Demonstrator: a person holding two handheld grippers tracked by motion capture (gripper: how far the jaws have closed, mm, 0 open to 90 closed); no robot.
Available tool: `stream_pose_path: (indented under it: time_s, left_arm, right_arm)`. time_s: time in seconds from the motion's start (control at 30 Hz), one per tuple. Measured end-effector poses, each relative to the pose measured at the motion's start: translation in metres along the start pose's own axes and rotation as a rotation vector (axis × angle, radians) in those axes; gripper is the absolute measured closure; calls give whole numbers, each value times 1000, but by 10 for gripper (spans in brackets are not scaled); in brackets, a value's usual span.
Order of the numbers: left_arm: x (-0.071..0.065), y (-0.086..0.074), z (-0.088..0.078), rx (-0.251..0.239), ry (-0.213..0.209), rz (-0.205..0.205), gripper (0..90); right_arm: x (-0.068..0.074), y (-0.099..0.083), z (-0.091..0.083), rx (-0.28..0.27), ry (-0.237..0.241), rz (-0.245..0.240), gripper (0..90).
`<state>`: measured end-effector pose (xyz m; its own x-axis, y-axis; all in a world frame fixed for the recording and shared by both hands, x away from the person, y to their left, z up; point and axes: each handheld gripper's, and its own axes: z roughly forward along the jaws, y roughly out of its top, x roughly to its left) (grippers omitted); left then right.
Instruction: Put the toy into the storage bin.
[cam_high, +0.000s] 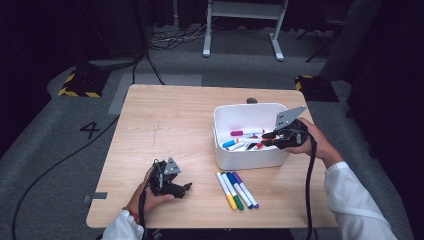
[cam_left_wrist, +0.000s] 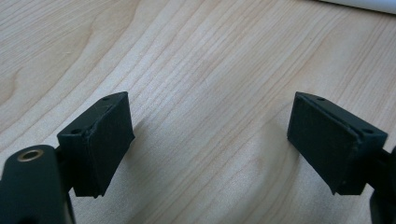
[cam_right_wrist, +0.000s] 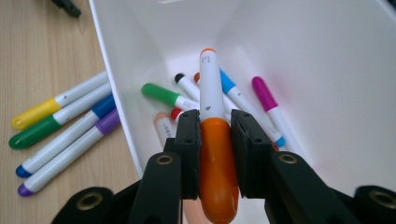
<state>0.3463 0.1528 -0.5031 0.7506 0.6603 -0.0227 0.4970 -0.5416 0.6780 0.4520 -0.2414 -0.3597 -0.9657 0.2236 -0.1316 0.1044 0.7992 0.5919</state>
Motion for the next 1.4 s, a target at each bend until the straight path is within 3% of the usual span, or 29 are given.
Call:
stream_pose_path:
  time_s: [0.13,0.3,0.43,0.53,0.57,0.73,0.83,1.03,1.13,1.2,1.4]
  left_arm:
    - [0,0,0,0,1,0,144]
    - [0,0,0,0,1,2,144]
    - [0,0,0,0,1,0,144]
    - [0,0,0,0,2,-1,145]
    - [0,0,0,0,2,-1,145]
    - [0,0,0,0,3,0,145]
    - [0,0,0,0,2,-2,145]
    - [0,0,0,0,2,-1,145]
    - [0,0,0,0,3,-2,145]
    - [0,0,0,0,3,-2,145]
    - [0,0,0,0,4,-1,145]
  right_arm:
    - [-2,4,10,69,56,-27,742]
    - [-9,5,16,143,101,-8,742]
    - [-10,6,16,177,87,-1,739]
    - [-11,6,15,168,47,12,617]
    - [-12,5,15,167,38,30,612]
    - [-11,1,12,109,14,57,535]
    - [-12,-2,7,15,7,112,459]
    - [-4,-2,-7,-79,-50,140,409]
    - [1,-4,-16,-153,-59,165,379]
    - [7,-4,-24,-189,-103,190,332]
    - [31,-10,-49,-295,-188,230,323]
